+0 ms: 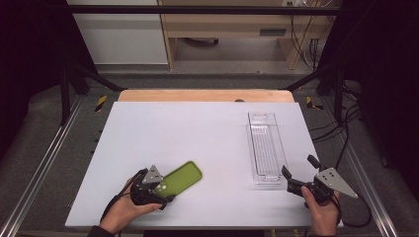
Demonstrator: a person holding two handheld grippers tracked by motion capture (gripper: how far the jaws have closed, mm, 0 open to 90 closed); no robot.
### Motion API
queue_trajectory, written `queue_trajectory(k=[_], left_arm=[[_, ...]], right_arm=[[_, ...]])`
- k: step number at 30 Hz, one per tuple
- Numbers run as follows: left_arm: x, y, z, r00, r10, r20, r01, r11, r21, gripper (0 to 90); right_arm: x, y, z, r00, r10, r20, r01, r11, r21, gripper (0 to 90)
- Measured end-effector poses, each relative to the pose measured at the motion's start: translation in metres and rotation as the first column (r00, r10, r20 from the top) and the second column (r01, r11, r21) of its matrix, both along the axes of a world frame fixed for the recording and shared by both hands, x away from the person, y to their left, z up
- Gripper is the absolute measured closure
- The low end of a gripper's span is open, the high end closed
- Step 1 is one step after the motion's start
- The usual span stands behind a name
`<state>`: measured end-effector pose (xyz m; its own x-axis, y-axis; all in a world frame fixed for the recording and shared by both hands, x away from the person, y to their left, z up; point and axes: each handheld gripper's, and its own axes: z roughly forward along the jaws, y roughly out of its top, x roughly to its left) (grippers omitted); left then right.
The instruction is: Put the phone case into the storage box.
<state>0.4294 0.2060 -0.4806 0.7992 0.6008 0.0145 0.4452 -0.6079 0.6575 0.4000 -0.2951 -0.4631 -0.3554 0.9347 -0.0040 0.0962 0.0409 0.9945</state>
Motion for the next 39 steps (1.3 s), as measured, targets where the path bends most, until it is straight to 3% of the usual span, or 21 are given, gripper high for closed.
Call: queue_trajectory(k=[6,17,23,26,29,32,35,39], left_arm=[[-0.001,-0.001,0.002,0.9999,0.009,0.003,-0.009,0.9999,-0.004,16.1],[0.001,0.002,0.023,0.9972,0.001,0.075,-0.001,1.0000,-0.004,16.4],[0.004,0.003,0.038,0.9940,-0.019,0.108,0.016,0.9995,0.029,16.3],[0.005,0.004,0.045,0.9924,-0.021,0.121,0.019,0.9996,0.020,16.3],[0.006,0.004,0.053,0.9895,-0.028,0.142,0.024,0.9993,0.029,16.3],[0.008,0.002,0.060,0.9877,-0.033,0.153,0.027,0.9988,0.040,16.4],[0.011,0.000,0.067,0.9858,-0.039,0.163,0.031,0.9982,0.051,16.3],[0.012,-0.002,0.078,0.9814,-0.051,0.185,0.039,0.9970,0.066,16.3]], right_arm=[[0.000,0.000,0.000,1.0000,-0.001,-0.002,0.001,1.0000,-0.002,2.4],[-0.001,0.001,0.000,1.0000,-0.004,-0.003,0.004,1.0000,-0.008,2.6],[-0.002,0.012,0.012,0.9999,-0.010,0.011,0.011,0.9945,-0.104,2.5],[-0.001,0.022,0.017,1.0000,0.005,0.002,-0.004,0.9910,-0.134,2.6],[-0.001,0.036,0.028,0.9993,0.038,0.004,-0.037,0.9779,-0.206,2.6],[0.002,0.053,0.044,0.9966,0.082,0.006,-0.077,0.9538,-0.290,3.3],[0.007,0.074,0.059,0.9932,0.113,-0.031,-0.117,0.9435,-0.310,6.2],[0.017,0.100,0.068,0.9824,0.178,-0.056,-0.186,0.9059,-0.381,6.1]])
